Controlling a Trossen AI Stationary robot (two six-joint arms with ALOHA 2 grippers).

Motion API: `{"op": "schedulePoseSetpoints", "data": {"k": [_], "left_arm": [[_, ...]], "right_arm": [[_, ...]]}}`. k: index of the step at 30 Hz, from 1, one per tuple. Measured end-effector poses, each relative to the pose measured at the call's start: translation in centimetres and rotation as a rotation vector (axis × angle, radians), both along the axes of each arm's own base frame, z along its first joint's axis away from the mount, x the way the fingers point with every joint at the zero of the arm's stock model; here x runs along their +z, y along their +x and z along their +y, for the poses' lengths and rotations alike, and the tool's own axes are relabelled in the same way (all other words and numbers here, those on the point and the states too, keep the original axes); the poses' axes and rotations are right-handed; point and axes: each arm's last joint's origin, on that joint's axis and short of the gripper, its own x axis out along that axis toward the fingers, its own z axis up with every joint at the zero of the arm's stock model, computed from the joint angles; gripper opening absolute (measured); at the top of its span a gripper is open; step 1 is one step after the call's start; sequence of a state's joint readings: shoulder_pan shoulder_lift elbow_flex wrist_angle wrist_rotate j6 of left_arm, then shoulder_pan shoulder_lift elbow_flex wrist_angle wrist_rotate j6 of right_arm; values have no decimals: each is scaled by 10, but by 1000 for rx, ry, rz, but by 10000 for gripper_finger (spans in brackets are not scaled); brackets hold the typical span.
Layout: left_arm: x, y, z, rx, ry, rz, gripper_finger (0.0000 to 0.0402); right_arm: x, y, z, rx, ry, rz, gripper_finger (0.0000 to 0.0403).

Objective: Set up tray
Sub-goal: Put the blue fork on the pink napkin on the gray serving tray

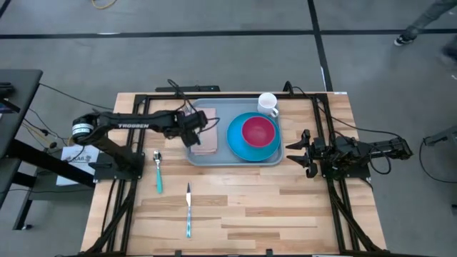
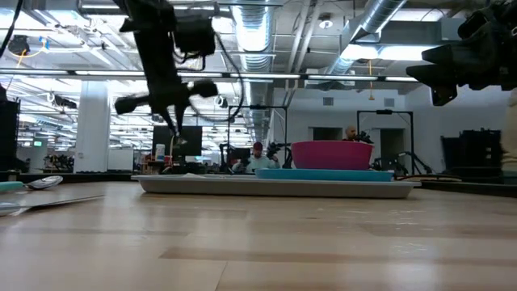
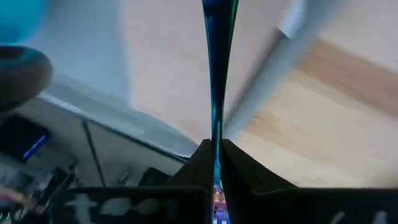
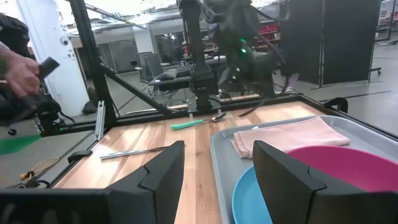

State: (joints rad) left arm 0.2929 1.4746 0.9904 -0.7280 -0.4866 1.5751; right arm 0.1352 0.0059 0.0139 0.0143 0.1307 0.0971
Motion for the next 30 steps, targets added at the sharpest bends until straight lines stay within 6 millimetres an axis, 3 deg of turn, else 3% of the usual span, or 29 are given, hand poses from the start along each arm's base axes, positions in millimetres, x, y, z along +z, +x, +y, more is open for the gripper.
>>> {"op": "schedulePoseSetpoints", "data": {"k": [5,12,21,30], "left_arm": [[-16,-15,16,-72,-62,99,0],[-32,-16,20,-225,-77,85,0],[-43,-21,23,-302,-87,83,0],[-39,-12,28,-375,-80,-28,0]], "right_arm": [[0,0,0,0,0,0,182],[0,0,0,0,0,0,182],[0,0,0,0,0,0,182],[0,0,0,0,0,0,182]]}}
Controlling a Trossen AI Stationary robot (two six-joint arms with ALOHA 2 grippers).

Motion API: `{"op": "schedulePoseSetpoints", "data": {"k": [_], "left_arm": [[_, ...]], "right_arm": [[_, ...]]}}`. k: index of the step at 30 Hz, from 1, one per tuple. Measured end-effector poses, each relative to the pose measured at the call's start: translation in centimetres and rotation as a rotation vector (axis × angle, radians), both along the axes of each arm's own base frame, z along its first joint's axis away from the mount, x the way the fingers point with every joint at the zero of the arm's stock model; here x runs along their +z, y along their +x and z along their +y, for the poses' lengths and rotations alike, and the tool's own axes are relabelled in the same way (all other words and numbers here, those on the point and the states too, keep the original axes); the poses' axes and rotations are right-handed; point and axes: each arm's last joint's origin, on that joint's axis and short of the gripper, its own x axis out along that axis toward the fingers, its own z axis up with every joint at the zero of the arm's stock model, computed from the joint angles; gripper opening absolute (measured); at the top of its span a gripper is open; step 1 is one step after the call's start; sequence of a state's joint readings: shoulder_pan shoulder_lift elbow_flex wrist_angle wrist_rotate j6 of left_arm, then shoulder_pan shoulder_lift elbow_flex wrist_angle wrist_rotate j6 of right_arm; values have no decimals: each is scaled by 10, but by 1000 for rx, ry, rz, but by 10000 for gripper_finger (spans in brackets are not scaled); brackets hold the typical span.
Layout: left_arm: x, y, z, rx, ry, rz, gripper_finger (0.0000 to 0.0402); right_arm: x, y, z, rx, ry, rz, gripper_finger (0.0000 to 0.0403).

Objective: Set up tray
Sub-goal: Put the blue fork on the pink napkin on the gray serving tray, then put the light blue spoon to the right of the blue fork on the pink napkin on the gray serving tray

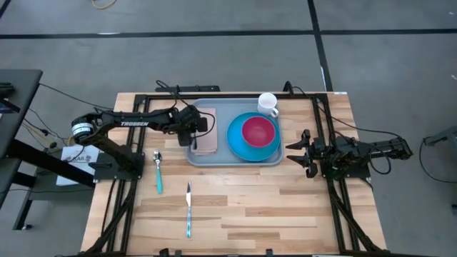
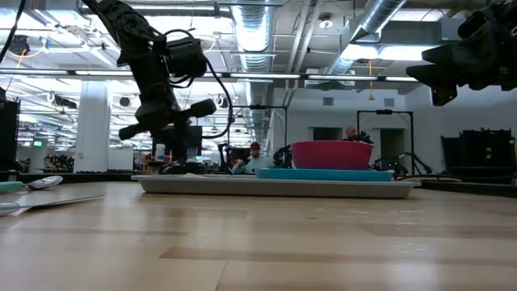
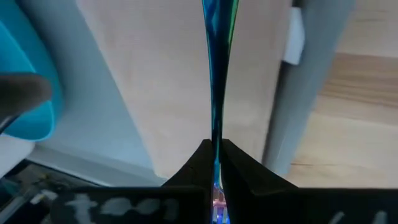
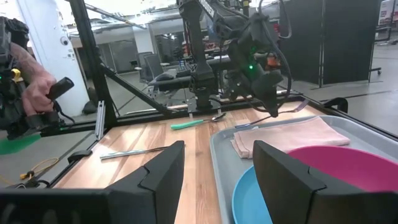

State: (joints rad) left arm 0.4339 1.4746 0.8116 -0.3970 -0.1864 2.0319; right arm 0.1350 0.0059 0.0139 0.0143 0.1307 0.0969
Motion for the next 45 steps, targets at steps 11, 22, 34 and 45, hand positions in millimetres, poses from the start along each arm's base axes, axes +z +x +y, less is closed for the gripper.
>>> {"op": "schedulePoseSetpoints", "data": {"k": [11,22,34,45], "left_arm": [[0,0,0,27,-18,-19,15],[2,4,0,-2,-33,-67,77],[39,36,2,774,-49,-860,77],[96,39,-35,1842,-611,-1378,77]], "right_arm": [[0,0,0,0,0,0,182],[0,0,0,0,0,0,182],[0,0,0,0,0,0,182],[0,0,0,0,0,0,182]]}}
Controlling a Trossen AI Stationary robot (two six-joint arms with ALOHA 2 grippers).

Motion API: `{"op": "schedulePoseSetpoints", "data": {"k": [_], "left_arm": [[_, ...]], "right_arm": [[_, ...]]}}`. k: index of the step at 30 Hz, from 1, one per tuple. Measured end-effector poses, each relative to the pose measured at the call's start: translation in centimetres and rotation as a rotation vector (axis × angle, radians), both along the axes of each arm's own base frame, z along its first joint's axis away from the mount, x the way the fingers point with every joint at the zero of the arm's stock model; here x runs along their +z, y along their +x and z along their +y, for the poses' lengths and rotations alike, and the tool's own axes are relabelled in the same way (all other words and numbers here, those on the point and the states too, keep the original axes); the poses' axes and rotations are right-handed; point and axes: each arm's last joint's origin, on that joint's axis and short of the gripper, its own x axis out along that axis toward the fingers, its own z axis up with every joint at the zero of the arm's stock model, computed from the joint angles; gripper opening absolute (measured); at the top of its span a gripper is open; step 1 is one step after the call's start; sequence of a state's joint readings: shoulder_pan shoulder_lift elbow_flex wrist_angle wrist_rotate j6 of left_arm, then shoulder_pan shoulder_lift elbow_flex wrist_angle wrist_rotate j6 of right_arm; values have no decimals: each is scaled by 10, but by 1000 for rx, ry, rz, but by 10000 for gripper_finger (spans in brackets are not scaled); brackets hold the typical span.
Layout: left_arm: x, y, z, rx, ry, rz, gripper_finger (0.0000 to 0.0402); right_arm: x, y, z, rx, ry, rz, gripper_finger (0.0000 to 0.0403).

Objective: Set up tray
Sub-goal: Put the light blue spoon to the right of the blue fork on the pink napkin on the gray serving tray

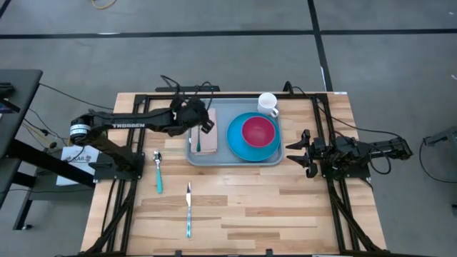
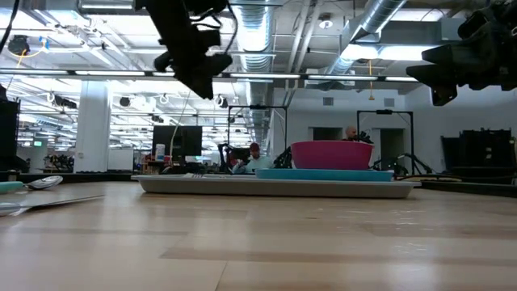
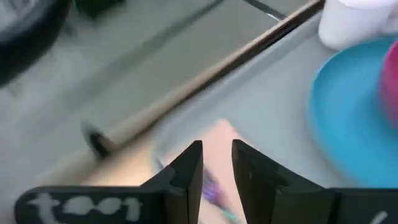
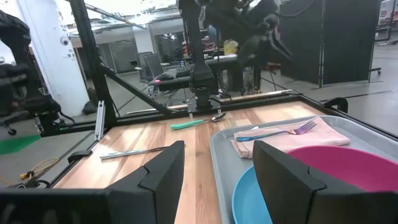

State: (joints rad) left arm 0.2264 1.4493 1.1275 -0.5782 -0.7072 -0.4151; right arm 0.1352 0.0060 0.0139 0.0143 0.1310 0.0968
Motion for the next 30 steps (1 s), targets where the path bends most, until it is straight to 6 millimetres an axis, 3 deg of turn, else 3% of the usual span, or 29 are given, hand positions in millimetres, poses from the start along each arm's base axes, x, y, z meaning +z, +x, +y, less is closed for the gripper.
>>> {"op": "schedulePoseSetpoints", "data": {"k": [4,9,13,20,30], "left_arm": [[-8,-14,-7,202,-301,-93,77],[-30,-47,-24,425,-543,126,77],[-31,-67,-47,550,-591,236,77],[-30,-81,-83,620,-683,163,77],[-76,-98,-112,750,-802,206,77]], "right_arm": [[0,0,0,0,0,0,182],[0,0,0,0,0,0,182],[0,0,0,0,0,0,182],[0,0,0,0,0,1,182],[0,0,0,0,0,0,182]]}}
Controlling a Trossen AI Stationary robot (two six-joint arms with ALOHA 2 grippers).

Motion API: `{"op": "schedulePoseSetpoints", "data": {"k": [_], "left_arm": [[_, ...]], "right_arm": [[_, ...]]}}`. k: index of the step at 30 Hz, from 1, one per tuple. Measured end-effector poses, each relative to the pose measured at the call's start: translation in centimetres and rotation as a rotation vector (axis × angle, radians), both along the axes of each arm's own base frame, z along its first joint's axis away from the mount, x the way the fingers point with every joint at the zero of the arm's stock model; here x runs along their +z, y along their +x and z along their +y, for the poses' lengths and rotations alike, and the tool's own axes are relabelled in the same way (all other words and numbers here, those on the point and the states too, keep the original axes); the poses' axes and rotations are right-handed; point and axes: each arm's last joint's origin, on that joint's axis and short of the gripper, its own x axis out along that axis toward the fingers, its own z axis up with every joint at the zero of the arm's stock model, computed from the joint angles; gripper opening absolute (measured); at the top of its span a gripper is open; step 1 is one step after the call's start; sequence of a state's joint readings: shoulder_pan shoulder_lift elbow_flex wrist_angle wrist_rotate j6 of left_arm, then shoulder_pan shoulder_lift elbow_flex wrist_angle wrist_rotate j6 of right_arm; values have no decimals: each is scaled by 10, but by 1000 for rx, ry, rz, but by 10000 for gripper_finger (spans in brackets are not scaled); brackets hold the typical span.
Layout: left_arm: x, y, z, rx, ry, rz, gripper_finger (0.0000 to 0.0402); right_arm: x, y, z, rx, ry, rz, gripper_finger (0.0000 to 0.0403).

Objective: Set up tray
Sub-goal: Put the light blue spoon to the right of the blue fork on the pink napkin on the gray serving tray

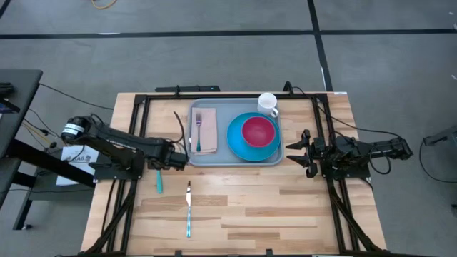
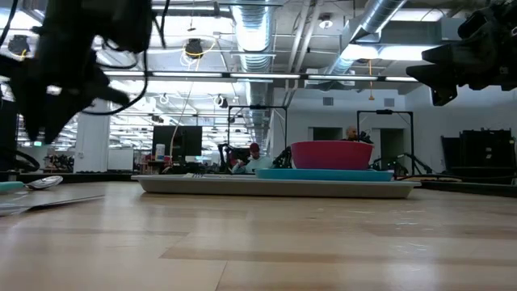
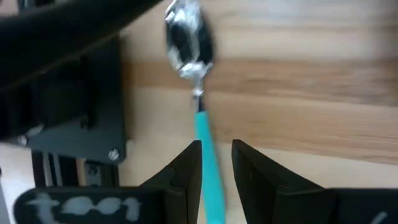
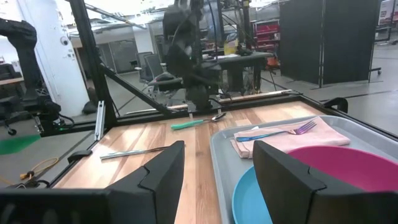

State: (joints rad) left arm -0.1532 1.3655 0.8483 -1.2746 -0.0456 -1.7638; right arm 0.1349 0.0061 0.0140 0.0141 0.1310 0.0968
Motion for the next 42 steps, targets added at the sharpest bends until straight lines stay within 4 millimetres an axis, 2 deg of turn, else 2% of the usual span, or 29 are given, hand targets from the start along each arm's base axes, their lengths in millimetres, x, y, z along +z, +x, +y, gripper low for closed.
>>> {"op": "schedulePoseSetpoints", "data": {"k": [9,14,18,24,30,38,42], "left_arm": [[-27,-15,-7,109,-64,47,77],[-29,-10,-6,85,-8,-18,79],[-29,-9,-6,81,4,-30,97],[-28,-14,-5,130,25,26,126],[-28,-14,-5,140,33,22,133],[-61,-22,-6,197,-58,-45,133],[-66,-23,-5,214,-59,-65,133]], "right_arm": [[0,0,0,0,0,0,182],[0,0,0,1,0,0,182],[0,0,0,0,0,0,182],[0,0,0,0,0,0,182],[0,0,0,0,0,0,182],[0,0,0,0,0,0,182],[0,0,0,0,0,0,182]]}}
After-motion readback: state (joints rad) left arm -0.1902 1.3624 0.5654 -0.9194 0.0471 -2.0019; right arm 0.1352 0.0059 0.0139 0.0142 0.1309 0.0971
